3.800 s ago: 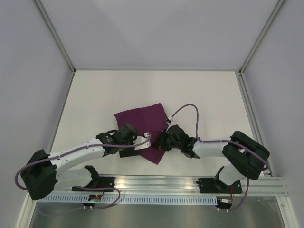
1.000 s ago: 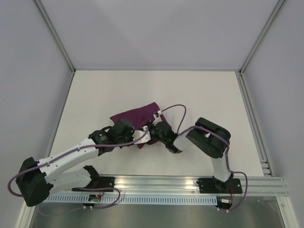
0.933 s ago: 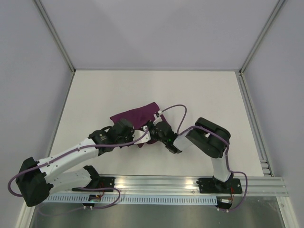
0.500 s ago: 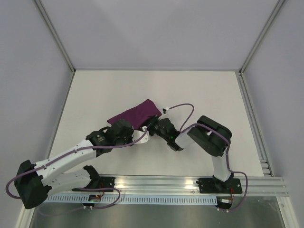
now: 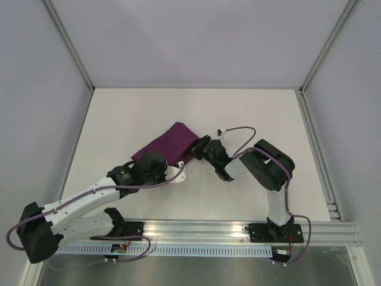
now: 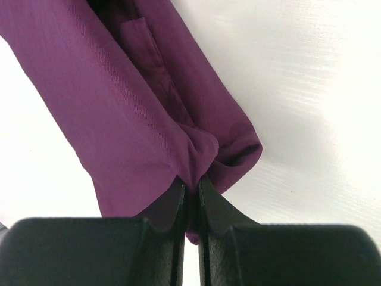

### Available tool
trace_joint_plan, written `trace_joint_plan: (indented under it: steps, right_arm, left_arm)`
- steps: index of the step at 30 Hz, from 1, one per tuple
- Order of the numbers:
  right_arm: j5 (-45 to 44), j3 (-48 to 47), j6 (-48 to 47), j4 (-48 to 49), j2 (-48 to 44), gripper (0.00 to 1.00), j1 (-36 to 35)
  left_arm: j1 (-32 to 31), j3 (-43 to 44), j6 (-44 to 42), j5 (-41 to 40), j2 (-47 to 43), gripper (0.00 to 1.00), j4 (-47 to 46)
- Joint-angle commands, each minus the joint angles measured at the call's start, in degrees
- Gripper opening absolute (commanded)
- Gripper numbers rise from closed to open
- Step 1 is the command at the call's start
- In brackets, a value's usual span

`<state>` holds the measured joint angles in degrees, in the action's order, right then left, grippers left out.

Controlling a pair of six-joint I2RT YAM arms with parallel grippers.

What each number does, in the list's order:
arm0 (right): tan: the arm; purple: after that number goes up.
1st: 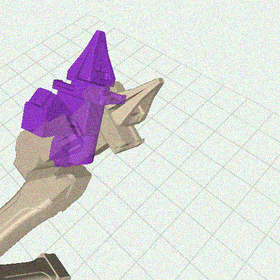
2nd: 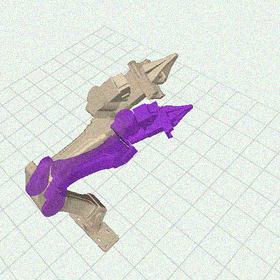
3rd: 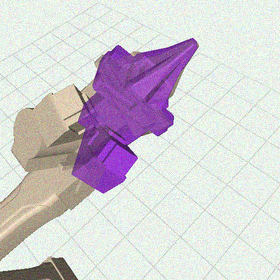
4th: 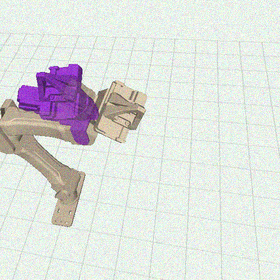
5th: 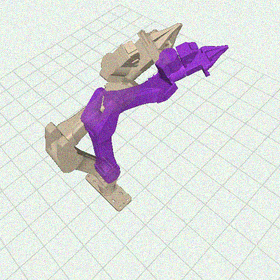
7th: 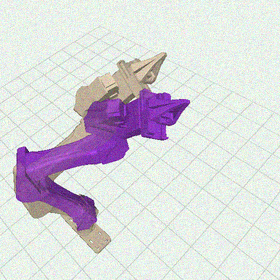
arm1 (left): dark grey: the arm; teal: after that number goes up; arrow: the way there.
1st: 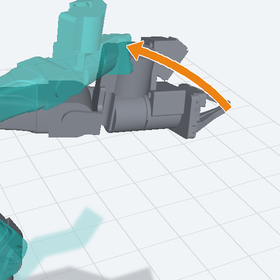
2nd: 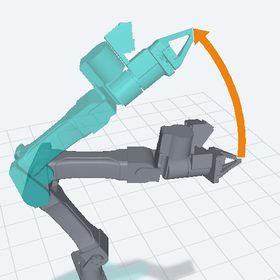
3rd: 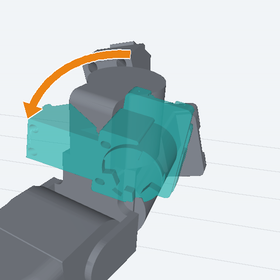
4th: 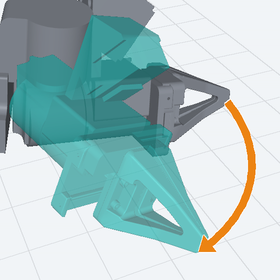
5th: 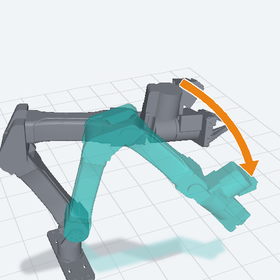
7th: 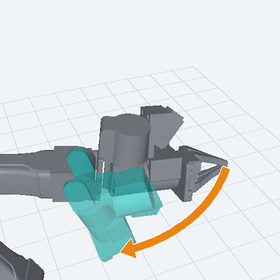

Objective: Prepare the surgical pack

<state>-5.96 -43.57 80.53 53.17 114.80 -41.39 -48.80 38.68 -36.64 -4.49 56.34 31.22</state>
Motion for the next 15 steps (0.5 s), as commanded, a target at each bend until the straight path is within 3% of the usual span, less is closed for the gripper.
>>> trace_joint_plan:
  steps: [1,3,6,7,11,15]
  right_arm:
    - [-5.4,-1.4,-3.1,-2.5,1.2,0.18,2.2]
    - [-4.6,-1.3,-3.6,-3.0,1.1,0.18,2.1]
    - [-2.4,-0.4,-4.0,-3.9,0.7,0.18,2.1]
    - [-1.6,-0.3,-4.2,-4.0,0.5,0.17,2.1]
    - [2.4,0.5,-4.7,-3.3,-0.5,0.17,1.8]
    - [7.1,1.8,-4.4,-1.7,-2.9,0.16,1.4]
  left_arm:
    - [-0.7,-1.1,-1.3,2.0,-1.8,0.0,2.2]
    - [-0.7,-1.3,-1.2,2.2,-1.8,0.0,2.4]
    - [-0.7,-1.3,-0.8,2.5,-1.8,0.29,2.7]
    - [-0.7,-1.0,-0.5,2.6,-1.6,0.48,2.8]
    - [-0.7,3.2,1.5,3.8,-1.1,0.74,5.3]
    - [-0.7,10.4,3.6,7.6,0.2,0.79,9.2]
